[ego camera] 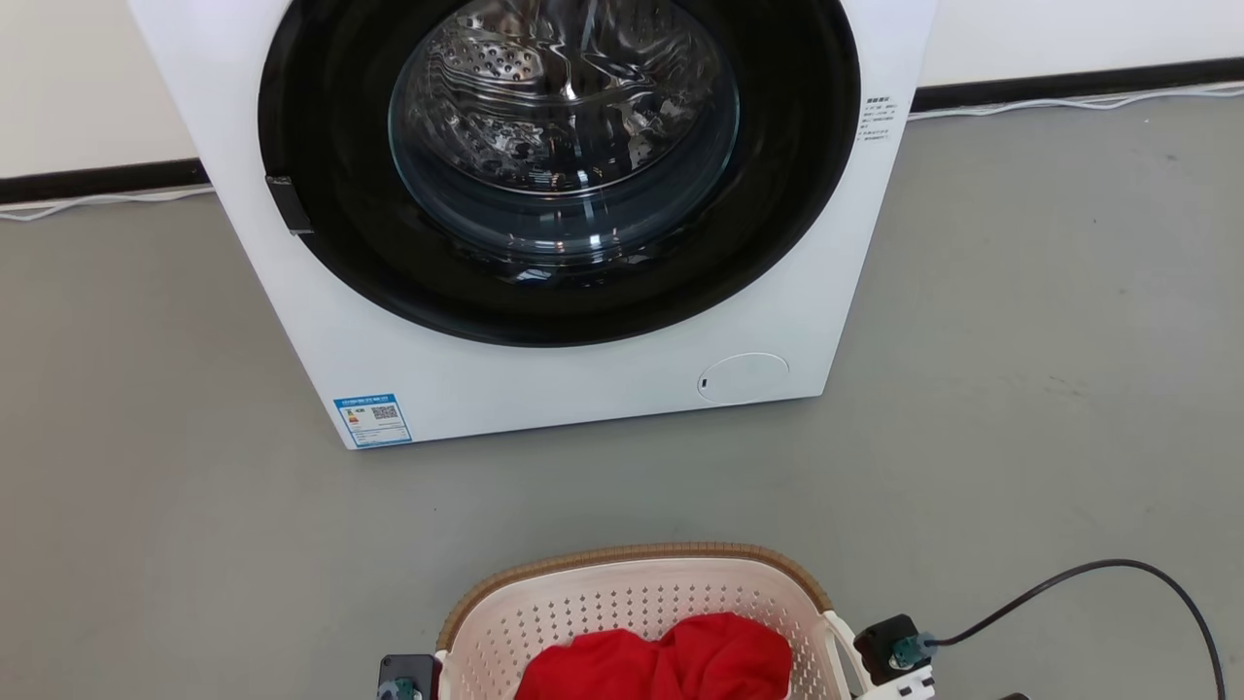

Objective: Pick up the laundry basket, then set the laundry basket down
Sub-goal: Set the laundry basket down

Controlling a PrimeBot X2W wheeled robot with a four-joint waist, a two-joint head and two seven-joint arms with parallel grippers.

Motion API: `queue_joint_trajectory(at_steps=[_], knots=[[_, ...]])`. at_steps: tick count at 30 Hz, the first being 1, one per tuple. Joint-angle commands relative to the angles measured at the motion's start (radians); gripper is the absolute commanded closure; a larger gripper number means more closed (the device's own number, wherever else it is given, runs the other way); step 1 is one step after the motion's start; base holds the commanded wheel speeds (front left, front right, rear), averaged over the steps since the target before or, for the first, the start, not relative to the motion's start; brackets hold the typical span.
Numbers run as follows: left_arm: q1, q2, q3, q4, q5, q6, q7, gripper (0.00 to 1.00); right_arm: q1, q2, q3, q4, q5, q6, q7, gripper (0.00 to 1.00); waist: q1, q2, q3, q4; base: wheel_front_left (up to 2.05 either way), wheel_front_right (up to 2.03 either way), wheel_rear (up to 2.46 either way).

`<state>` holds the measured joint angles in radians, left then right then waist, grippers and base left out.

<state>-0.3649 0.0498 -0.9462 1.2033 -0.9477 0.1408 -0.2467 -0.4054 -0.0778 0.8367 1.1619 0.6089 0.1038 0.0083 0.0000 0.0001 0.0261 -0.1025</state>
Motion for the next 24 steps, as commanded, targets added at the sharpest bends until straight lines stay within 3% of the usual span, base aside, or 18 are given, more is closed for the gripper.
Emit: queue_joint_trajectory(at_steps=[1,9,24], knots=[[-0.061,0.000,0.018,-0.017,0.004,-0.002,-0.015,1.00,-0.015,0.028,0.018,-0.020,-0.008,0.027,-0.026,1.00,0.0000,-0.0001,0.008,0.000,0.00,0.00,0.00],[-0.156,0.000,0.105,-0.052,0.029,0.024,-0.015,1.00,-0.114,0.028,-0.020,-0.007,-0.005,0.027,-0.095,1.00,0.0000,-0.0001,0.123,0.002,0.00,0.00,0.00],[-0.292,0.026,0.290,-0.163,0.204,0.070,-0.015,1.00,-0.310,0.028,-0.051,0.023,-0.015,0.027,-0.237,1.00,0.0000,-0.0001,0.398,0.018,0.00,0.00,0.00]])
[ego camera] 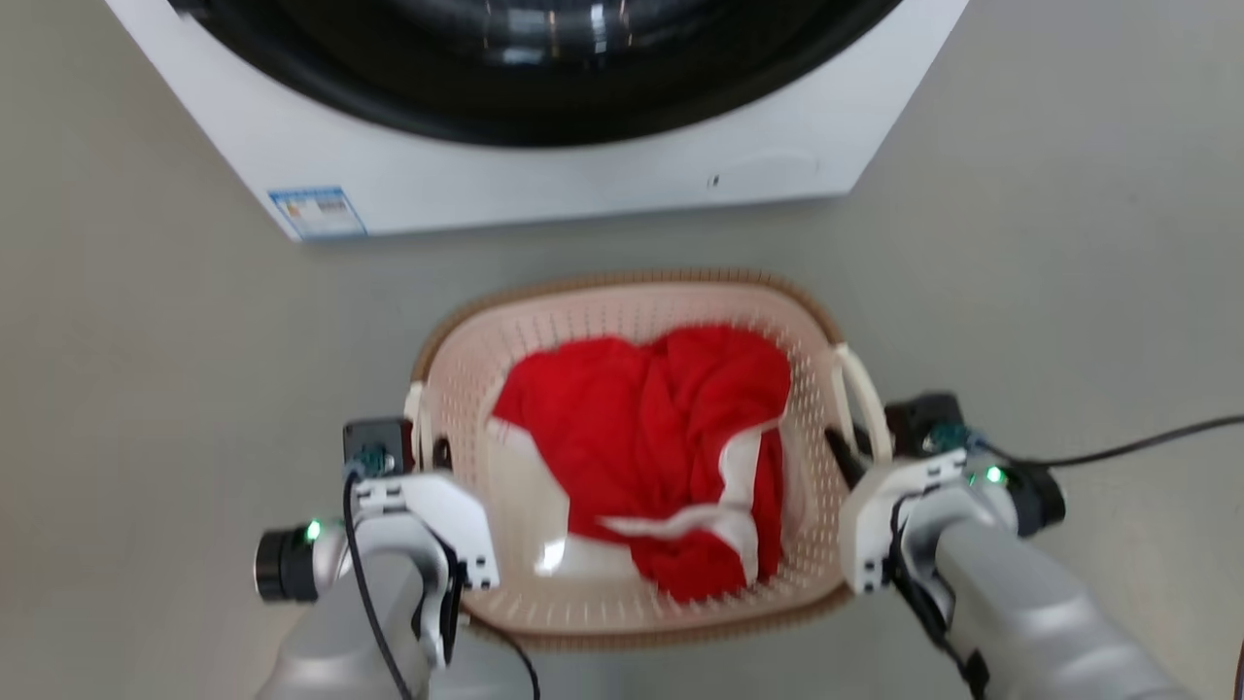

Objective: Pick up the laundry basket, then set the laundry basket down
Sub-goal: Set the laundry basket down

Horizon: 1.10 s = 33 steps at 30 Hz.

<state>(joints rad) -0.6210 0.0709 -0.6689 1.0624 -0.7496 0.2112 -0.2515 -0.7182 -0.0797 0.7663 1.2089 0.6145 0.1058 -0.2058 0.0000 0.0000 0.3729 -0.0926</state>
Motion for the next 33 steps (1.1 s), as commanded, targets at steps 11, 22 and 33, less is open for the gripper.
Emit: queue_joint_trajectory(at_steps=[11,22,33], knots=[[-0.155,0.002,0.143,-0.078,0.153,0.004,-0.010,1.00,-0.174,0.022,-0.070,0.003,-0.076,0.025,-0.055,1.00,0.0000,0.0000,0.283,0.017,0.00,0.00,0.00],[-0.254,0.004,0.237,-0.100,0.286,-0.014,-0.010,1.00,-0.223,-0.013,-0.235,-0.089,-0.201,0.025,-0.056,1.00,0.0000,0.0000,0.449,0.006,0.00,0.00,0.00],[-0.315,-0.011,0.311,-0.122,0.367,-0.033,-0.010,1.00,-0.231,-0.023,-0.364,-0.144,-0.315,0.025,-0.056,1.00,0.0000,0.0000,0.540,0.019,0.00,0.00,0.00]])
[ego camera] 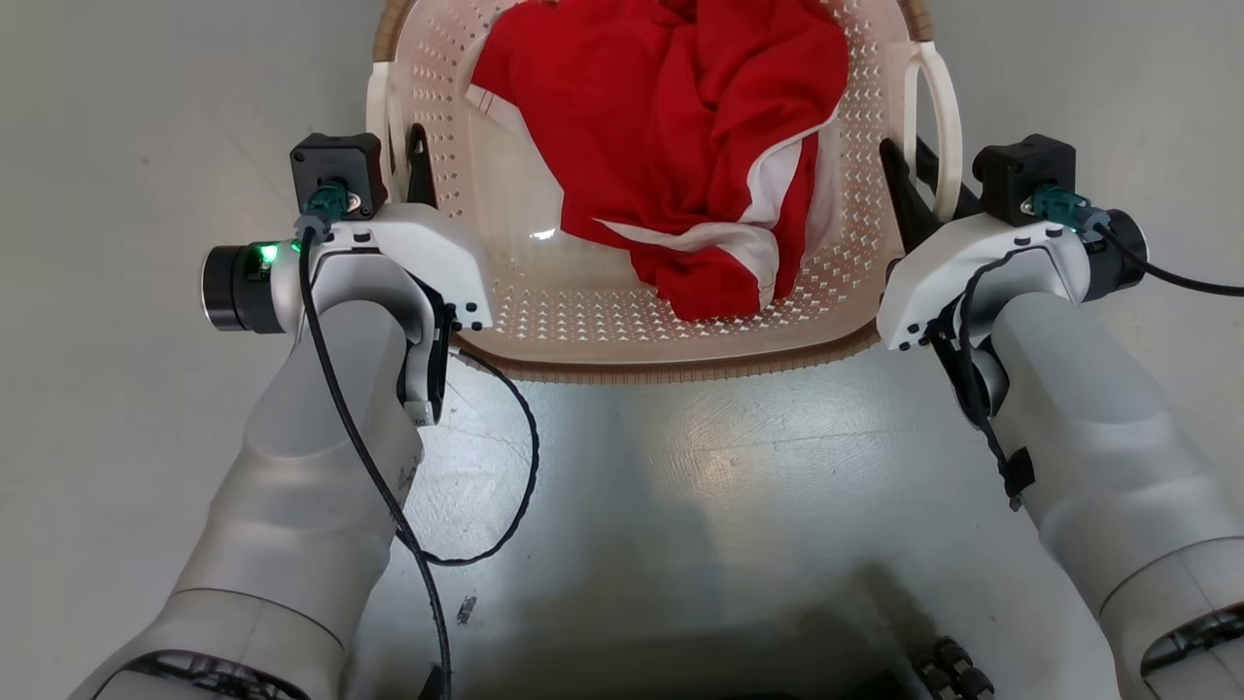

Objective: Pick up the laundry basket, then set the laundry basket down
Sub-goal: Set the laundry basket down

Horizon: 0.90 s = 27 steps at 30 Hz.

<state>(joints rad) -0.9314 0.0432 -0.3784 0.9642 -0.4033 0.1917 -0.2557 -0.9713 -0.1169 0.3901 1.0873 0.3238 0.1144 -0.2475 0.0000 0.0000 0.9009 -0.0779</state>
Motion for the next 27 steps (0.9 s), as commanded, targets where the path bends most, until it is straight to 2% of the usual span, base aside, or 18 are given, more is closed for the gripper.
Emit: queue_joint_trajectory(at_steps=[1,13,27], knots=[[-0.006,0.015,0.026,-0.026,0.026,-0.016,-0.006,1.00,0.023,0.013,0.004,-0.025,-0.033,0.016,-0.014,1.00,0.0000,0.0000,0.016,0.005,0.00,0.00,0.00],[-0.019,0.008,0.070,-0.032,0.065,-0.039,-0.006,1.00,0.033,0.009,-0.061,-0.033,-0.102,0.016,-0.014,1.00,0.0000,0.0000,0.048,0.018,0.00,0.00,0.00],[-0.026,0.007,0.037,-0.030,0.036,-0.043,-0.006,1.00,0.043,0.009,-0.092,-0.030,-0.138,0.016,-0.014,1.00,0.0000,0.0000,0.054,0.027,0.00,0.00,0.00]])
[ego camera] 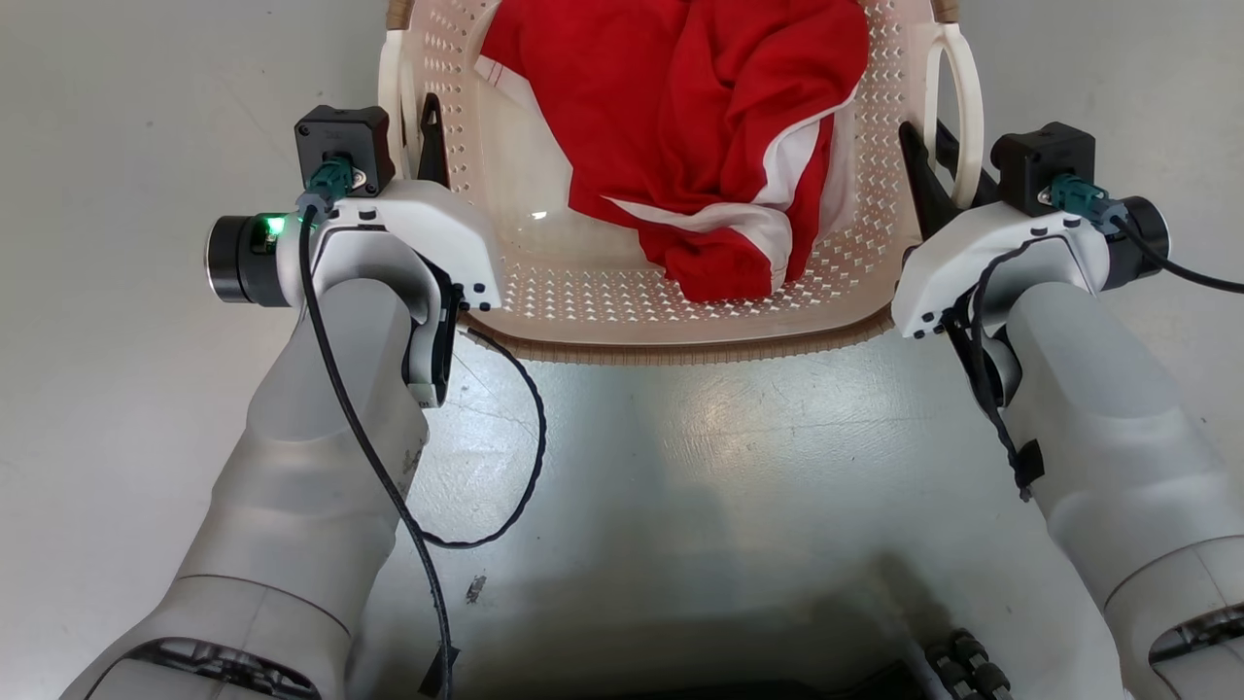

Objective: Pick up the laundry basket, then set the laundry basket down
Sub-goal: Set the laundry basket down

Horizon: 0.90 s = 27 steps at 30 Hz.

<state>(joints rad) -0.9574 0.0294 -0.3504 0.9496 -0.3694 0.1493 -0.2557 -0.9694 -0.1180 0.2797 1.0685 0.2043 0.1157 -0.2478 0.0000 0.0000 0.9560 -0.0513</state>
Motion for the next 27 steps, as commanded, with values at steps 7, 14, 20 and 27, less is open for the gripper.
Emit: queue_joint_trajectory(at_steps=[7,14,20,27], knots=[[-0.003,0.021,0.007,-0.010,0.001,0.001,-0.006,1.00,0.042,0.010,0.009,-0.010,-0.023,0.015,-0.014,1.00,0.0000,0.0000,-0.002,-0.002,0.00,0.00,0.00],[-0.006,0.021,0.006,-0.009,0.002,0.001,-0.006,1.00,0.045,0.011,0.004,-0.010,-0.029,0.015,-0.014,1.00,0.0000,0.0000,-0.002,-0.002,0.00,0.00,0.00],[-0.012,0.021,0.008,-0.005,0.007,0.005,-0.006,1.00,0.041,0.012,0.001,-0.010,-0.031,0.015,-0.014,1.00,0.0000,0.0000,0.005,0.000,0.00,0.00,0.00],[-0.019,0.021,0.011,-0.004,0.009,0.007,-0.006,1.00,0.039,0.010,-0.002,-0.009,-0.032,0.015,-0.014,1.00,0.0000,0.0000,0.015,0.002,0.00,0.00,0.00]])
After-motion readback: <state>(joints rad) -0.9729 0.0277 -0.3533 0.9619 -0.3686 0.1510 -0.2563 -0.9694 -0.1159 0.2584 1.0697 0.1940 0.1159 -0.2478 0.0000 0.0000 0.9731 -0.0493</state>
